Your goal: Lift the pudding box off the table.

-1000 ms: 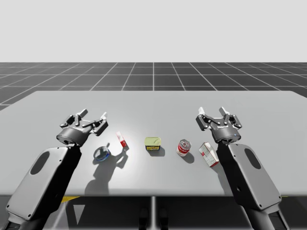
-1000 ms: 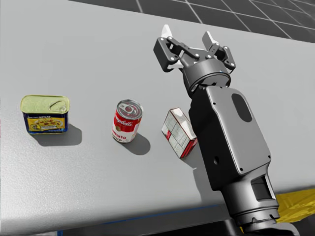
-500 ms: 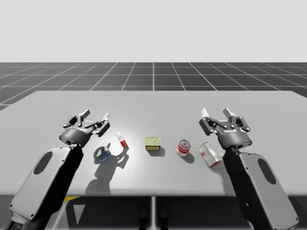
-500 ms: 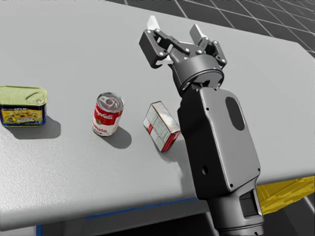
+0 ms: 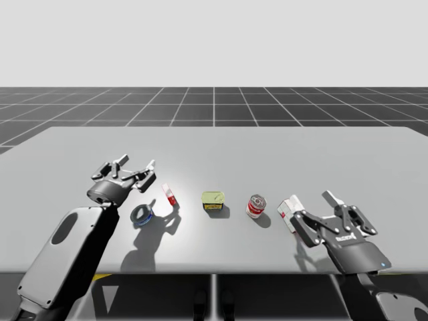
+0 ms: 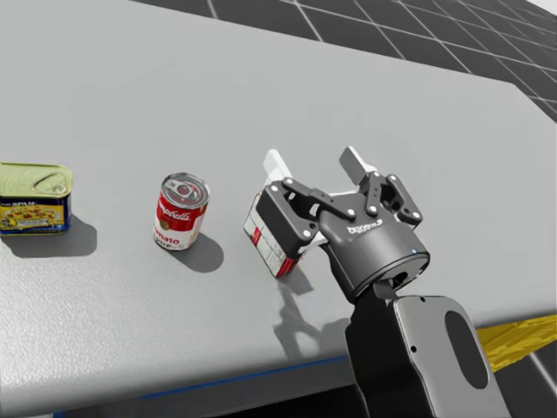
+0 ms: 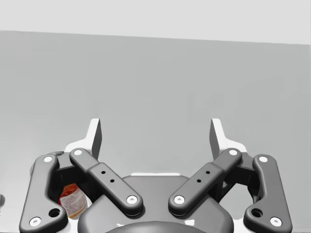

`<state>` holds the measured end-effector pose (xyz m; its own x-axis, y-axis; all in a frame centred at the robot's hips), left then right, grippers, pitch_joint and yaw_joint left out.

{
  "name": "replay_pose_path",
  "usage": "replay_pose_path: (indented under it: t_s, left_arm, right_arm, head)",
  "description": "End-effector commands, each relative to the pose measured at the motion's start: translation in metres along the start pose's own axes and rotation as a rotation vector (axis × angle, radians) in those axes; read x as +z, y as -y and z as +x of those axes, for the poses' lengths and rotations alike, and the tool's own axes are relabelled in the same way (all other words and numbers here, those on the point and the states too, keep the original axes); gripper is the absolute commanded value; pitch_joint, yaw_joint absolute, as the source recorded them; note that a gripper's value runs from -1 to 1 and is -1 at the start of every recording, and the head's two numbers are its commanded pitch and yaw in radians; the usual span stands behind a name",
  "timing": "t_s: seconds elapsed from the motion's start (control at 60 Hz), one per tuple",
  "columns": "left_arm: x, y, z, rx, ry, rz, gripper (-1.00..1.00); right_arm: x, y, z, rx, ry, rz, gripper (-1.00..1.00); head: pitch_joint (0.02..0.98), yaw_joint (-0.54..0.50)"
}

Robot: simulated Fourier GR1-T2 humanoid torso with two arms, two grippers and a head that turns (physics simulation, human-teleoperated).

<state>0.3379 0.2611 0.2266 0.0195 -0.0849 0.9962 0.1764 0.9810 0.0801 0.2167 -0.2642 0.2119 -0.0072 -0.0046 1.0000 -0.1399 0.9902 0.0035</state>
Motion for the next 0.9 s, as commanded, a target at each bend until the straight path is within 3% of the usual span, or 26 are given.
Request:
replay_pose_path:
  t_s: [0.017, 0.3, 0.533, 0.6, 0.783, 0.883, 0.9]
  left_arm:
    - [-0.001, 0.003, -0.002, -0.002, -0.002, -0.003, -1.00]
    - [0.001, 0.008, -0.003, -0.003, -0.003, -0.013, -1.00]
    - [0.002, 0.009, -0.002, -0.002, 0.001, -0.011, -1.00]
    - [0.002, 0.009, -0.002, -0.002, 0.005, -0.009, -1.00]
    - [0.003, 0.009, -0.002, -0.002, 0.005, -0.008, -1.00]
    - [0.003, 0.009, -0.001, -0.001, 0.006, -0.007, -1.00]
    - [0.003, 0.009, -0.001, -0.001, 0.006, -0.006, -1.00]
  right_arm:
    - [0.029, -0.001, -0.026, -0.009, -0.057, -0.017, -1.00]
    - [0.034, 0.011, -0.080, -0.019, -0.196, -0.026, -1.00]
    - [0.010, 0.012, -0.103, -0.016, -0.221, -0.032, -1.00]
    - [0.002, 0.013, -0.103, -0.030, -0.210, -0.049, -1.00]
    - [-0.014, 0.013, -0.104, -0.017, -0.220, -0.045, -1.00]
    - [-0.018, 0.012, -0.106, 0.023, -0.248, -0.039, -1.00]
    - [-0.018, 0.012, -0.106, 0.026, -0.244, -0.044, -0.88]
  head:
    - [0.865, -0.45]
    - [0.867, -0.44]
    - [0.872, -0.43]
    - [0.873, -0.43]
    - [0.871, -0.42]
    - [0.868, -0.42]
    - [0.868, -0.42]
